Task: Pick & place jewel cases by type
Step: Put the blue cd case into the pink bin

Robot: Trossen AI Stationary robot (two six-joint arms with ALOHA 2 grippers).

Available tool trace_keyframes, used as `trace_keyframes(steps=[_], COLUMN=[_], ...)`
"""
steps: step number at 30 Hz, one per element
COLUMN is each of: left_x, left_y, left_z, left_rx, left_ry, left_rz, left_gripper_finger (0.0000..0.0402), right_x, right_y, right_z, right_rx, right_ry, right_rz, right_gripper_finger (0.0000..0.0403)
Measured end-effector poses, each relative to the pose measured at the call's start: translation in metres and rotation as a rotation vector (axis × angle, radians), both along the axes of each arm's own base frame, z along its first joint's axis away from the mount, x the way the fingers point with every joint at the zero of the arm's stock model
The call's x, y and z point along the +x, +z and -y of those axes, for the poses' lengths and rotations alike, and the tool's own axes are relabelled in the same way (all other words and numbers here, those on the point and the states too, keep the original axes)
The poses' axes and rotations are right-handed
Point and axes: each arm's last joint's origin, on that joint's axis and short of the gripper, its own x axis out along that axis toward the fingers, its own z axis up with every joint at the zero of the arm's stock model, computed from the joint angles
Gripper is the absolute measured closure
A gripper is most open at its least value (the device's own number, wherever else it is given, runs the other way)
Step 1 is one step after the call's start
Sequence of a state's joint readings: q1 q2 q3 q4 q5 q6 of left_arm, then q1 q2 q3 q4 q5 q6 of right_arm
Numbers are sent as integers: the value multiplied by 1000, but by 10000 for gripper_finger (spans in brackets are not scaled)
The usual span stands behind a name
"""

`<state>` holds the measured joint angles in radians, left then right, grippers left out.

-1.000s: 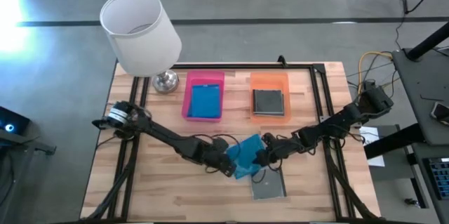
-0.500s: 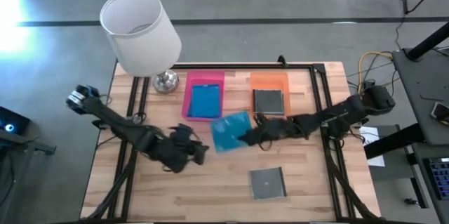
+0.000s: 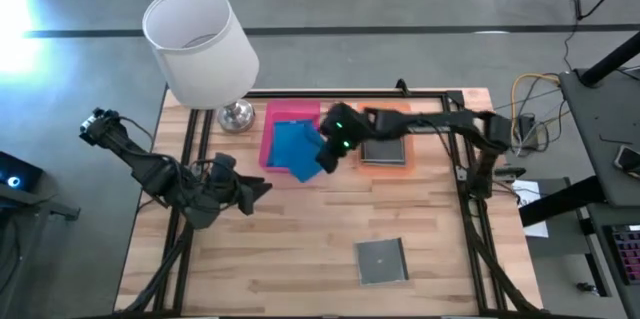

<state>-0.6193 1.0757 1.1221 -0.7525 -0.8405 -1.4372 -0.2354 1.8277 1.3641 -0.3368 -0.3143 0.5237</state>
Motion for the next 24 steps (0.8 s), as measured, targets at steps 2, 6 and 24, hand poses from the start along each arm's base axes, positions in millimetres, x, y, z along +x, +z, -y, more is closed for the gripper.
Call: trace_keyframes(steps=[2,6,24], left_x=[0,3,14], left_y=[0,-3,-15], left_z=[0,2,9], left_rx=[-1,-16,-2], left_ry=[3,13,110], left_rz=[2,-1,11], left_gripper_finger=[220,220,220], right_x=[10,24,53], right_y=[5,22,14], right_z=[18,53,126], right_rx=[-33,-47,-122], right_ry=[36,113,339], right_rz=[-27,-7,-214], right_gripper_finger=[387,387,387])
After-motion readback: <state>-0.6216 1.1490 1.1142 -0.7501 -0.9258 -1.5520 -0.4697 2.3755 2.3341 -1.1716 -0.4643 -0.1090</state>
